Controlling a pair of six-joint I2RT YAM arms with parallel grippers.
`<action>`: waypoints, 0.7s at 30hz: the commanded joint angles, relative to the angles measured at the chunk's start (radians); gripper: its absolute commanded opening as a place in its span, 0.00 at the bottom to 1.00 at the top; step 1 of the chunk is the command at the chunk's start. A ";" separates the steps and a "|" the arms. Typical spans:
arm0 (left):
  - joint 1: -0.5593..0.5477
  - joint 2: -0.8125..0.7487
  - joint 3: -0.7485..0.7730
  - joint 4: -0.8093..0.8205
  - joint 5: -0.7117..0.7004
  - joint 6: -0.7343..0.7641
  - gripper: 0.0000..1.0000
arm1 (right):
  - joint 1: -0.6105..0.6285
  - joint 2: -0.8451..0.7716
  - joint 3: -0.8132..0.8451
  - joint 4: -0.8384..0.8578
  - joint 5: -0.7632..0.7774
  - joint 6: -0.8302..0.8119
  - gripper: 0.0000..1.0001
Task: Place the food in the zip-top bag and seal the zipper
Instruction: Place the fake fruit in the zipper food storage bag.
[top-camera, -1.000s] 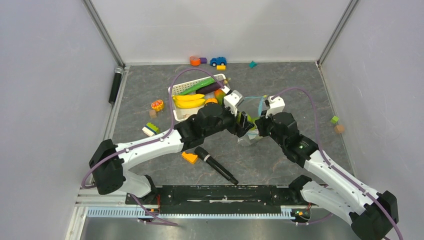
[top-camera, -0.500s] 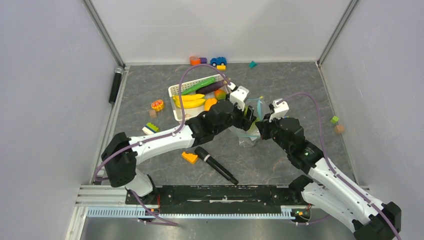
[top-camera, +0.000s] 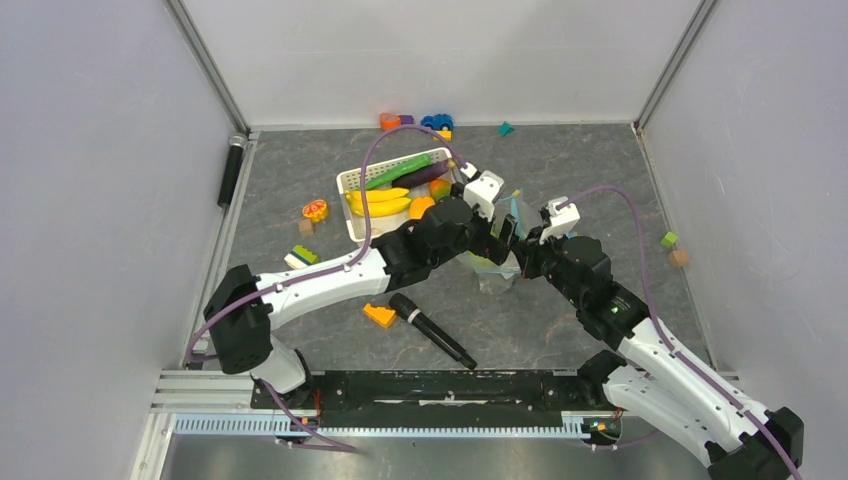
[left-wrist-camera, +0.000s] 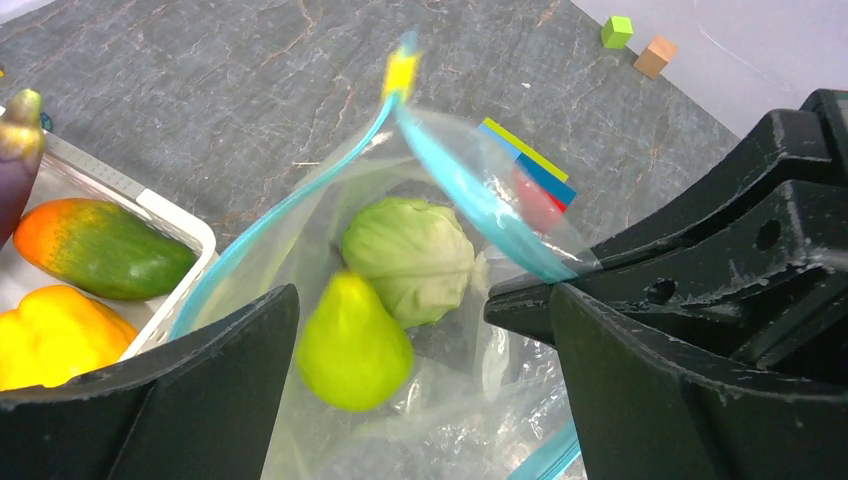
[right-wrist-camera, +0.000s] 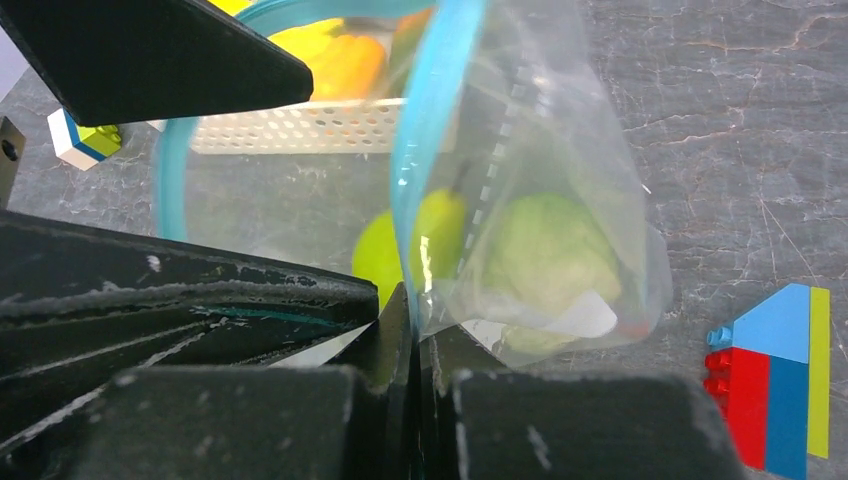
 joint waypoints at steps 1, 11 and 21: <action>-0.007 -0.009 0.057 -0.017 0.008 0.038 1.00 | 0.002 -0.006 0.005 0.058 0.009 -0.012 0.00; -0.008 -0.143 0.029 -0.074 -0.013 0.016 1.00 | 0.002 -0.001 0.009 0.051 0.028 -0.012 0.00; 0.154 -0.250 -0.016 -0.174 -0.152 -0.066 1.00 | 0.002 0.016 0.016 0.043 0.039 -0.009 0.00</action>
